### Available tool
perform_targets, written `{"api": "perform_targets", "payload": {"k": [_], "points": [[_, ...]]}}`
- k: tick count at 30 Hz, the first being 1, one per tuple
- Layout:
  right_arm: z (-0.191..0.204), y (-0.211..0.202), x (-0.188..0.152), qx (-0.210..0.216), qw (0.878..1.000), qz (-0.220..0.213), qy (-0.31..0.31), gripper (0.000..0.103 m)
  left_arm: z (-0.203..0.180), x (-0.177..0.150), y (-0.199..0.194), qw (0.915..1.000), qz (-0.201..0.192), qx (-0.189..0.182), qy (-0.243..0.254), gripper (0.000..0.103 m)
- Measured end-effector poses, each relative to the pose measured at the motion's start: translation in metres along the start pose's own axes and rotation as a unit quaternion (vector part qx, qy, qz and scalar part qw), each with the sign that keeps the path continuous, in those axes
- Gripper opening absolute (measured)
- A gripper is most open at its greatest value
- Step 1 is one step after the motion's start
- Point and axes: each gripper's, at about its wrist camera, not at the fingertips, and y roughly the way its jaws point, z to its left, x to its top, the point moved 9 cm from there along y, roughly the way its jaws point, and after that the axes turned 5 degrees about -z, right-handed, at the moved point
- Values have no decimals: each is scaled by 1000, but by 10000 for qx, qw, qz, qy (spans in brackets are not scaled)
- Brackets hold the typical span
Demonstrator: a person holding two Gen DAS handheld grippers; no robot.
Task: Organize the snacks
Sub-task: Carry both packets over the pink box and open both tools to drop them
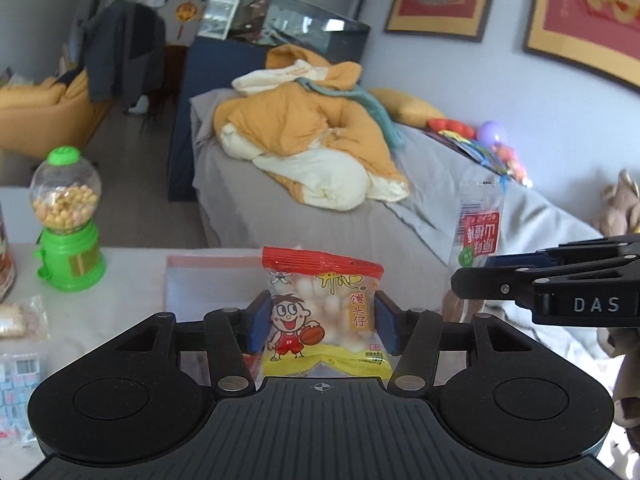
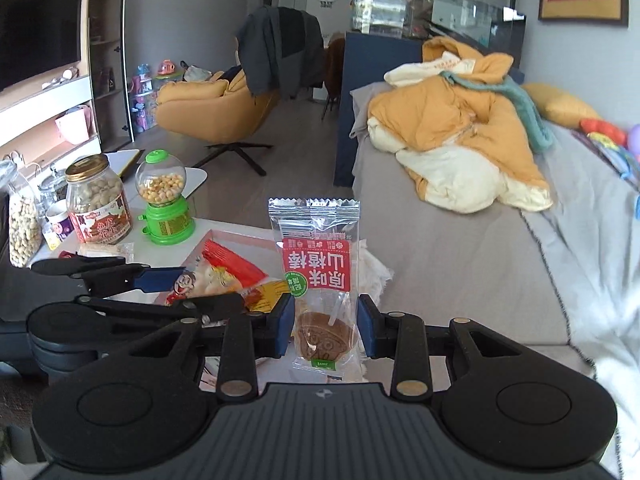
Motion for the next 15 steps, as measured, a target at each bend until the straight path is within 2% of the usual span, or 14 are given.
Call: {"api": "perform_targets", "payload": {"k": [2,4,7,8,9,11,12,13,15], "points": [[5,7,8,-3,10000,4,4,33,13,6,-4,9996,45,-55,-256,58],[12,15,19,31,10000,0,-1,33,16,8,-3,9982,250,-355,-402,58],[23,33,34,-51,9999,73,-71,34,5,-19,26,9901,1147,-746,-314,59],[26,40,37,-82,9998,179,-48,34,1,-29,34,9896,1276,-661,-60,59],[28,48,39,-41,9994,355,11,38,-1,-35,39,9911,1241,-409,250,59],[24,61,40,-36,9976,613,309,43,3,-37,41,9943,778,211,697,58],[22,65,39,-36,9968,680,426,47,6,-36,40,9951,607,351,705,58],[22,67,38,-21,9963,718,465,50,7,-38,42,9957,652,229,618,58],[21,67,35,-157,9965,721,393,52,1,-53,51,9913,1216,-344,374,61]]}}
